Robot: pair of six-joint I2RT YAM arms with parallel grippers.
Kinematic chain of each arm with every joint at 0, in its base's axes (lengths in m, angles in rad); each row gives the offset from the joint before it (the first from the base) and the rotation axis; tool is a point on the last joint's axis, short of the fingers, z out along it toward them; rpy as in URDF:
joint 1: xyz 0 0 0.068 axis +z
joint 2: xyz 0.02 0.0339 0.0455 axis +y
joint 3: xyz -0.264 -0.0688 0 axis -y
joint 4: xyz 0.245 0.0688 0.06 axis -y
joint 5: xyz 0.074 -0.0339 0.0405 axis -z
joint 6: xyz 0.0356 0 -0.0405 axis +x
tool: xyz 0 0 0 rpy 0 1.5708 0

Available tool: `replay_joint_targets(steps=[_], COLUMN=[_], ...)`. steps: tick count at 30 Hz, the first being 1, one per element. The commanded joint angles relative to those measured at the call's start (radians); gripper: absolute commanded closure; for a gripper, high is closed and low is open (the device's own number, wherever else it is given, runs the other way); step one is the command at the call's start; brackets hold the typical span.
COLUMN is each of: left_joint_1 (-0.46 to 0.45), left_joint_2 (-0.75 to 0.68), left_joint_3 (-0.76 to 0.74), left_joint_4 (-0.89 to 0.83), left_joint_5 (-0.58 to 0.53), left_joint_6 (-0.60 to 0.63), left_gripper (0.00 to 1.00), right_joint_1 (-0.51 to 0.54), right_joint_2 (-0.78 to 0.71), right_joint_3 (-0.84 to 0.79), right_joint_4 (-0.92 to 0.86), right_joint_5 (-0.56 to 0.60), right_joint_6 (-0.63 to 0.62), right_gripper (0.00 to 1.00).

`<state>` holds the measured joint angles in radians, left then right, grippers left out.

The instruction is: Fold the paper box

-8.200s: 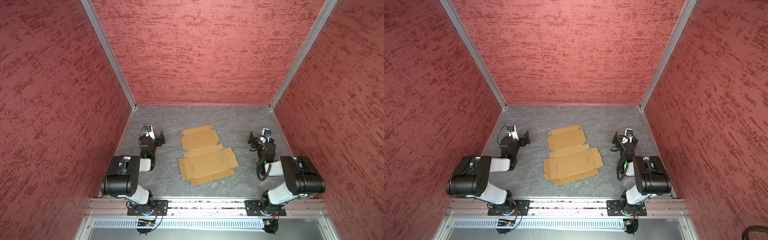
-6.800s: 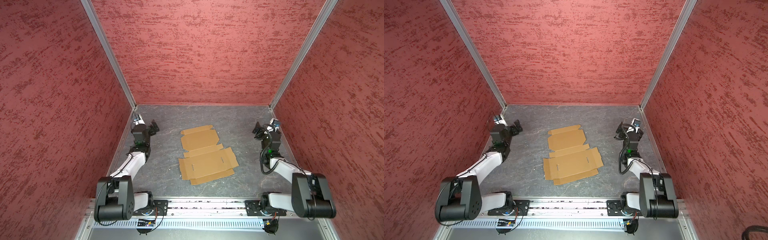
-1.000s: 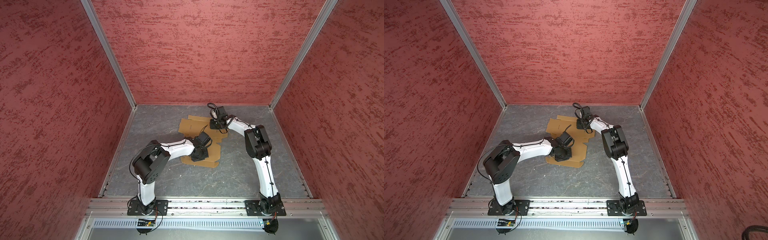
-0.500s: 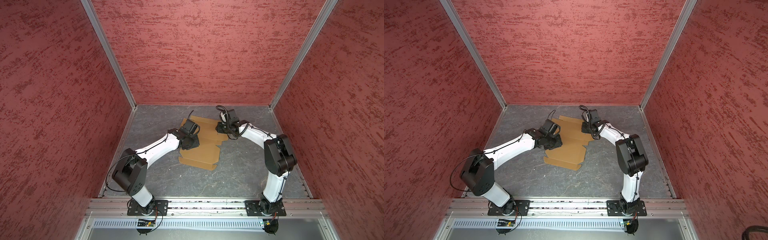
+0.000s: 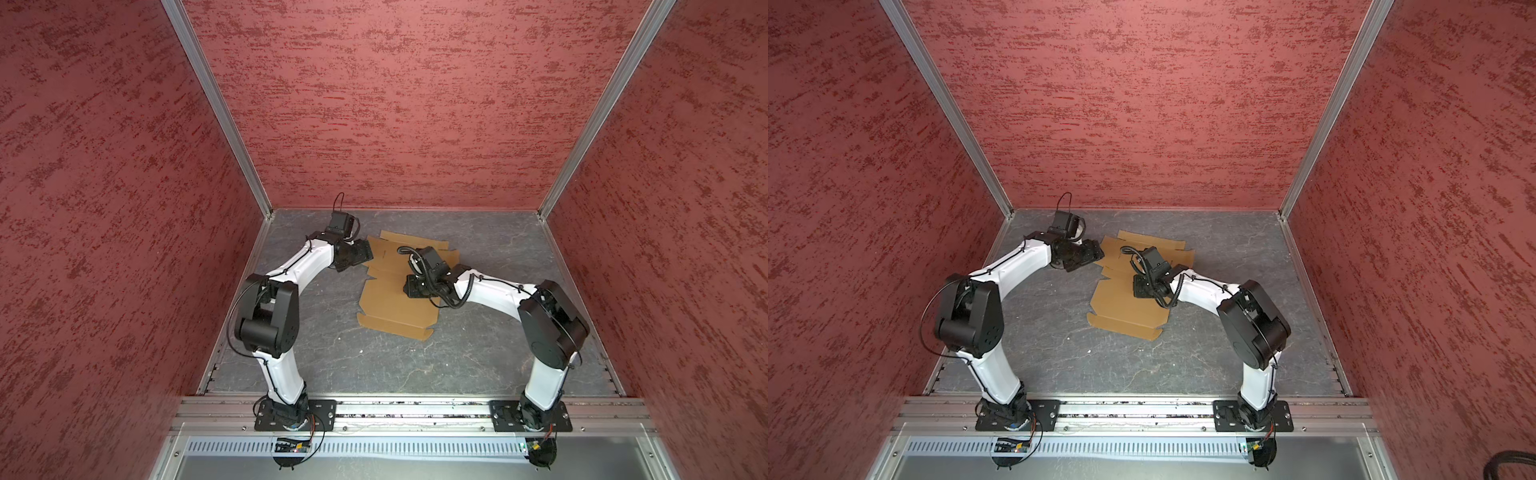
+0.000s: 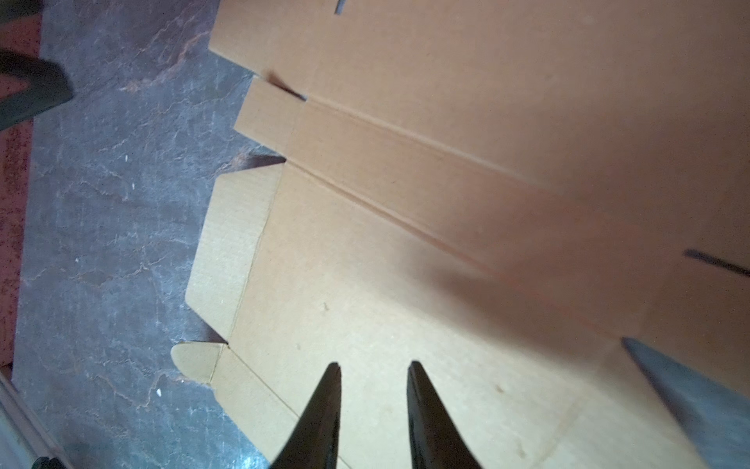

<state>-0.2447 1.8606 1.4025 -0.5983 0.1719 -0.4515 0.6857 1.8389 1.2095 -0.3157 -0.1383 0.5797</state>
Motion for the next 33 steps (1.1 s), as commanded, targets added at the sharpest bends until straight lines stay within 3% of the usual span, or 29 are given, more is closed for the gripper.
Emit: replay_joint_targets(steps=[1,19,33], left_joint_1=[0.02,0.048,0.035], left_joint_2=[0.069,0.176,0.242], left_joint_3=[0.039,0.09,0.1], left_joint_4=[0.024,0.091,0.096], left_joint_5=[0.017,0.075,0.081], left_joint_6=[0.063,0.056,0.06], left_gripper=[0.16,0.15,0.16], right_joint_1=[0.009,0.026,0.027], right_joint_2=[0.02,-0.078,-0.098], right_joint_3=[-0.026,-0.267,-0.29], right_joint_4=[0.029,-0.035,-0.067], right_joint_5=[-0.009,-0.015,-0.015], right_joint_6=[0.045,0.048,0.037], right_gripper=[0.71,0.73,0.74])
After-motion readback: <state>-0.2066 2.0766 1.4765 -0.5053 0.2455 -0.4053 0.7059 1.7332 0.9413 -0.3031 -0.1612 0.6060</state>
